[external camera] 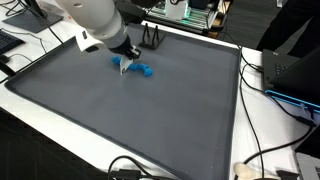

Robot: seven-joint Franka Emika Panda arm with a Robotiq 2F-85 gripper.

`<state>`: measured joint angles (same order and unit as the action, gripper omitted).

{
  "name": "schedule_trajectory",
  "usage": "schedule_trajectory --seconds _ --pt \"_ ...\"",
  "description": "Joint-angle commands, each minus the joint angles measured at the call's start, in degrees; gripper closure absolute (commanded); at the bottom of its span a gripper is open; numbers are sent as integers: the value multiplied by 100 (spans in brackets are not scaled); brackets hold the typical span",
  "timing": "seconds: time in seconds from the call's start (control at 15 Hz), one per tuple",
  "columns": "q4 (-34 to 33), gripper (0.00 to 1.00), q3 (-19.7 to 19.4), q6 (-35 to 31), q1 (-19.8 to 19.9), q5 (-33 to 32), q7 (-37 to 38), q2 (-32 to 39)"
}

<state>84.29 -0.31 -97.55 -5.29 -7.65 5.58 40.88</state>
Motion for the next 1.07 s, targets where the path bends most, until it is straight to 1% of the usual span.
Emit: schedule_trajectory --seconds 0.0,1.0 --pt "-65 98 -33 15 -19 -71 26 195" --pt "-227 98 2 638 31 -18 -190 380"
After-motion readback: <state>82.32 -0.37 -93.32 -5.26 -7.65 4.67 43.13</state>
